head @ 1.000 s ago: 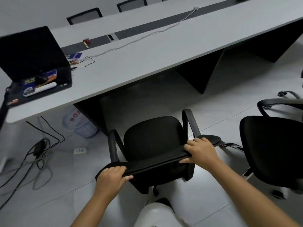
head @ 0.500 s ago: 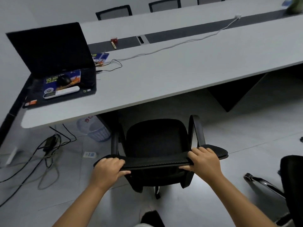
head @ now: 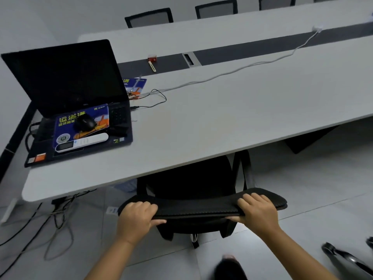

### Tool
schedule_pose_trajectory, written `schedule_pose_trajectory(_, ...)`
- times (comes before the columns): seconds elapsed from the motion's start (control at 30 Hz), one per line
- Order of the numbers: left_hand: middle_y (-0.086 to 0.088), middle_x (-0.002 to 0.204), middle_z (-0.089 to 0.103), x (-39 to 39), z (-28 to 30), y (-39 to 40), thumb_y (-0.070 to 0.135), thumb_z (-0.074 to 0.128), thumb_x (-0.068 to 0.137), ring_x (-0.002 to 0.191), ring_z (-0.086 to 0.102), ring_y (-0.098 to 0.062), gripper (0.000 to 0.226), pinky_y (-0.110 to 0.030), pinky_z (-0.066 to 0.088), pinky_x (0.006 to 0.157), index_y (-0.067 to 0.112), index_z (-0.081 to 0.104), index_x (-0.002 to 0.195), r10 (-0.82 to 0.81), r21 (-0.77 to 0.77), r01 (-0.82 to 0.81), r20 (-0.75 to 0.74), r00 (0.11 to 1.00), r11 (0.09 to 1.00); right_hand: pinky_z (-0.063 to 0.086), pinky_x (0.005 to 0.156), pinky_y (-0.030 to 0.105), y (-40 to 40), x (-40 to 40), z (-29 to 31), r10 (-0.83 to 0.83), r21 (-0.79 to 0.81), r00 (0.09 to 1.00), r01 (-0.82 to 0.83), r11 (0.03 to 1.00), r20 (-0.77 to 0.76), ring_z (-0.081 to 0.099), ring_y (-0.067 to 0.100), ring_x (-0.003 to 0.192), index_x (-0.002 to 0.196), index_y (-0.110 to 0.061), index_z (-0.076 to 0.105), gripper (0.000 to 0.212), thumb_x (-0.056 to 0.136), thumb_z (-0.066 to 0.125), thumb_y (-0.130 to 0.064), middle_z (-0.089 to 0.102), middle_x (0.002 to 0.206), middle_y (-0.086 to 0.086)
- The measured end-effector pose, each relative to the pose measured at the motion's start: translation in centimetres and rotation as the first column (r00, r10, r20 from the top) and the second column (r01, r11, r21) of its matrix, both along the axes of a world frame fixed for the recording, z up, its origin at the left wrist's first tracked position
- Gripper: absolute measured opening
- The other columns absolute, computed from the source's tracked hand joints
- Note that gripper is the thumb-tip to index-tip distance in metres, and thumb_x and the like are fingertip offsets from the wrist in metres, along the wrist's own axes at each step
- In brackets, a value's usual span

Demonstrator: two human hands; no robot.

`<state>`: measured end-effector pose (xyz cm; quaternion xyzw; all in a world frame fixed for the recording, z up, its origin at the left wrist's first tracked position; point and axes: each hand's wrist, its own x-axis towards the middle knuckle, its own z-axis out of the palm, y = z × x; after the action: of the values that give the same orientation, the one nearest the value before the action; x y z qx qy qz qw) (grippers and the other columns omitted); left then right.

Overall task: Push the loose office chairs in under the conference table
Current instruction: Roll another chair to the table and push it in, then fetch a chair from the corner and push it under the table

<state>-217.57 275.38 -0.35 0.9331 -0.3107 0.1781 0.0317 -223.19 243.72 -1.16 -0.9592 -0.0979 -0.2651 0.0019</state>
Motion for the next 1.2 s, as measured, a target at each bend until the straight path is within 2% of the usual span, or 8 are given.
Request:
schedule_pose_trajectory(0.13, 0.002, 0.039, 0.042, 1.1, -0.6, -2.7, 0.058, 0.016, 0.091, 0.033, 0.041, -0.015, 0.066, -0.021, 0.032, 0.035, 0.016, 0.051, 0.054, 0.050, -0.039, -0.049, 0.037, 0.998, 0.998, 0.021, 0.054, 0.025, -3.1, 4.3, 0.5, 0.057, -0.050, 0.998, -0.057, 0.997, -0.012, 0.046, 0.018, 0.043, 0.051, -0.014, 0.052, 0.070, 0.084, 0.022, -0.067, 0.049, 0.048, 0.000)
schedule_pose_trajectory(0.23, 0.002, 0.040, 0.043, 2.5, -0.8, -4.7, 0.058, 0.016, 0.091, 0.034, 0.041, -0.015, 0.054, -0.021, 0.031, 0.036, 0.017, 0.041, 0.064, 0.081, -0.027, -0.079, 0.049, 0.996, 0.996, 0.020, 0.054, 0.026, -5.1, 7.4, 0.9, 0.095, -0.064, 0.993, -0.099, 0.993, -0.072, 0.048, 0.019, 0.044, 0.053, -0.014, 0.054, 0.074, 0.084, 0.015, -0.068, 0.051, 0.051, 0.000)
schedule_pose_trajectory(0.4, 0.000, 0.043, 0.049, 6.0, -0.5, -5.2, 0.060, 0.014, 0.089, 0.036, 0.046, -0.018, 0.069, -0.022, 0.033, 0.036, 0.014, 0.055, 0.059, 0.180, -0.061, -0.180, -0.005, 0.984, 0.982, 0.019, 0.054, 0.027, -5.3, 11.9, 1.0, 0.133, -0.045, 0.990, -0.135, 0.990, -0.045, 0.045, 0.020, 0.043, 0.053, -0.014, 0.050, 0.069, 0.084, 0.019, -0.067, 0.048, 0.050, 0.001)
schedule_pose_trajectory(0.57, -0.001, 0.043, 0.048, 6.6, -1.4, -6.3, 0.062, 0.014, 0.088, 0.035, 0.044, -0.018, 0.053, -0.023, 0.031, 0.035, 0.017, 0.034, 0.069, 0.197, -0.054, -0.194, 0.055, 0.979, 0.980, 0.018, 0.052, 0.027, -6.5, 13.5, -0.2, 0.195, -0.032, 0.979, -0.194, 0.981, 0.062, 0.041, 0.019, 0.041, 0.060, -0.015, 0.041, 0.059, 0.085, 0.024, -0.066, 0.046, 0.047, 0.001)
schedule_pose_trajectory(0.8, -0.002, 0.045, 0.052, 6.8, -1.8, -6.4, 0.064, 0.016, 0.087, 0.038, 0.047, -0.020, 0.054, -0.025, 0.021, 0.047, 0.017, 0.037, 0.070, 0.230, -0.040, -0.227, 0.101, 0.968, 0.973, 0.021, 0.051, 0.027, -7.0, 13.7, -1.6, 0.218, -0.003, 0.962, -0.221, 0.975, 0.163, 0.041, 0.018, 0.041, 0.062, -0.016, 0.038, 0.055, 0.085, 0.024, -0.064, 0.046, 0.048, 0.001)
schedule_pose_trajectory(1.03, 0.002, 0.066, 0.069, 6.0, 0.5, -8.2, 0.069, 0.016, 0.084, 0.073, 0.044, -0.015, 0.078, -0.027, 0.044, 0.051, 0.016, 0.072, 0.076, 0.290, -0.116, -0.318, -0.205, 0.935, 0.941, 0.022, 0.052, 0.025, -6.9, 13.3, -0.9, 0.175, 0.090, 0.978, -0.186, 0.979, 0.110, 0.042, 0.018, 0.042, 0.052, -0.014, 0.048, 0.066, 0.081, 0.027, -0.070, 0.046, 0.048, 0.001)
schedule_pose_trajectory(1.13, 0.004, 0.079, 0.071, 5.4, 1.5, -10.4, 0.062, 0.017, 0.088, 0.086, 0.046, -0.009, 0.065, -0.028, 0.044, 0.067, 0.021, 0.067, 0.085, 0.138, -0.223, -0.226, -0.353, 0.925, 0.948, 0.029, 0.061, 0.024, -6.7, 12.6, -0.1, 0.131, 0.180, 0.991, -0.124, 0.976, -0.026, 0.052, 0.018, 0.057, 0.063, -0.014, 0.058, 0.065, 0.074, 0.035, -0.074, 0.058, 0.060, 0.000)
schedule_pose_trajectory(1.2, 0.010, 0.089, 0.067, 5.2, 2.1, -12.5, 0.058, 0.022, 0.089, 0.091, 0.047, -0.005, 0.049, -0.017, 0.043, 0.078, 0.026, 0.058, 0.094, -0.037, -0.347, -0.120, -0.413, 0.910, 0.930, 0.038, 0.077, 0.029, -6.3, 11.1, 0.2, 0.071, 0.304, 0.992, -0.035, 0.952, -0.108, 0.054, 0.019, 0.083, 0.082, -0.014, 0.062, 0.058, 0.074, 0.044, -0.068, 0.067, 0.083, 0.004)
